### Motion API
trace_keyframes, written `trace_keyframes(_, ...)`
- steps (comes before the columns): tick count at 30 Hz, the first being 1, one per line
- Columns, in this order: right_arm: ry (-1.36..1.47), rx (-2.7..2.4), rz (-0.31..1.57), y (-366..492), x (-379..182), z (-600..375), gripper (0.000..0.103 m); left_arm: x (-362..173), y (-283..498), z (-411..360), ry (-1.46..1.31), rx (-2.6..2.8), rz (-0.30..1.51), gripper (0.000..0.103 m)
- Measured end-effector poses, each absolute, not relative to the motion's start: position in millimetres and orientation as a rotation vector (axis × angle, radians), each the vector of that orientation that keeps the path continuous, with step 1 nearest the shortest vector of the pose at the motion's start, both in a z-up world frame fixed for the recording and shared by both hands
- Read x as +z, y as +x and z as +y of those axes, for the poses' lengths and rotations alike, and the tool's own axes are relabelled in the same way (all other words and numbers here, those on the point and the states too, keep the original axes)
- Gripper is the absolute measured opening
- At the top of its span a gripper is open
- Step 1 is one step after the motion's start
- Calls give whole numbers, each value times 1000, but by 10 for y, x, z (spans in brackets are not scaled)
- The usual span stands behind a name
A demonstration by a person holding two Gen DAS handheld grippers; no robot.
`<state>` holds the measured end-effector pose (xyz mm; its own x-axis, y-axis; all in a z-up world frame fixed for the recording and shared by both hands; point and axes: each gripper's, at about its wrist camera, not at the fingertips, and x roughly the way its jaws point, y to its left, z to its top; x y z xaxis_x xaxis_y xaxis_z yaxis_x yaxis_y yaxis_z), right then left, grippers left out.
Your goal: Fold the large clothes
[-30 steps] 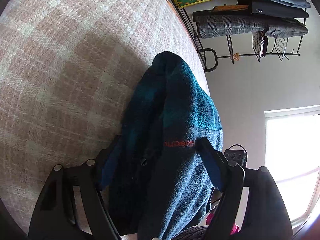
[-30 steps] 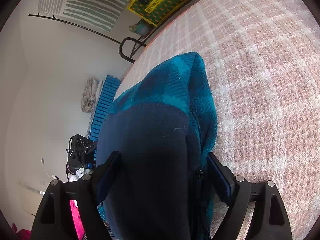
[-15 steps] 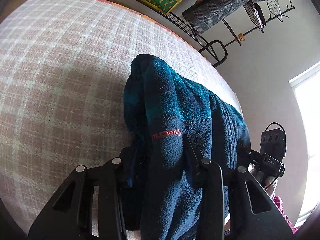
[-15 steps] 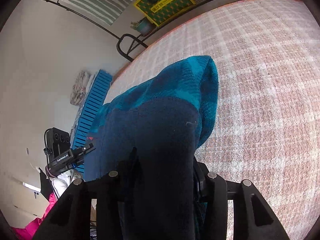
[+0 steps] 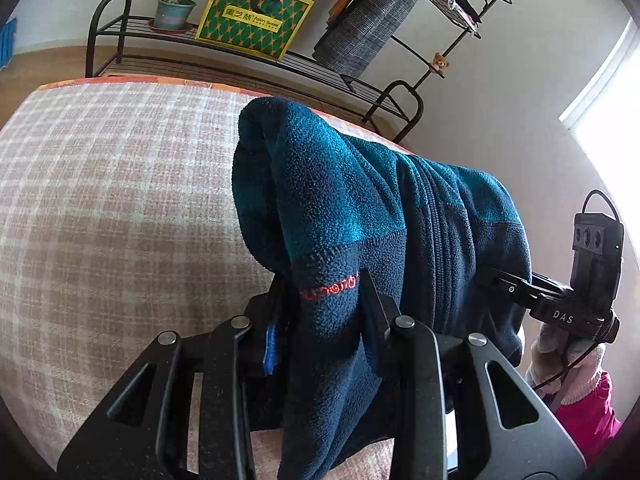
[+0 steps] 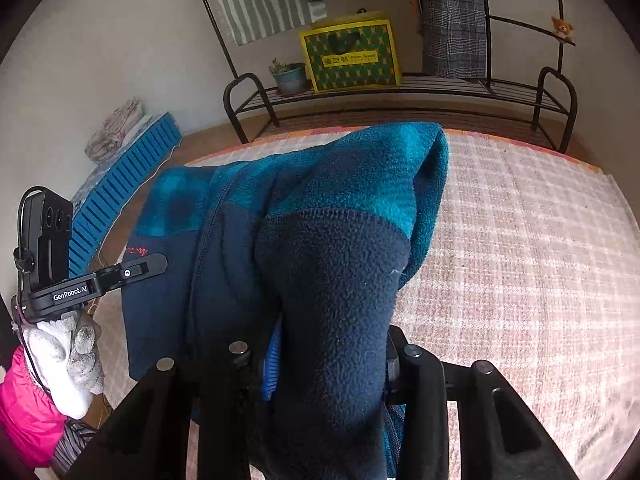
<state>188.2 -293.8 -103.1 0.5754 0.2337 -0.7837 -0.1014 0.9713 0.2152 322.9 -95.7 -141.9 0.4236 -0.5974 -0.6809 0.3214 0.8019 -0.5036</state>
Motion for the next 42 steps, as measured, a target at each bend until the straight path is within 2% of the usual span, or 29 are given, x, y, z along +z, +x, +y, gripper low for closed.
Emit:
trace_keyframes(9,-7,89,891,1823,-667,-3454,36,-1288,3410,-1873,-273,-675,975,32)
trace_keyframes(20,-80,-118,873,2138,-517,-4781,35,-1298,3983,-3689,-217,-822,957,31)
trace_keyframes(29,-104,-208,865,2717,-617,-5659,35,-1547,4611,-4812,-240,-856,975,31)
trace_keyframes(42,-56,-243,844,3261,-1046,-6390,34,-1732,5069,-5563,-138,-826,901,31)
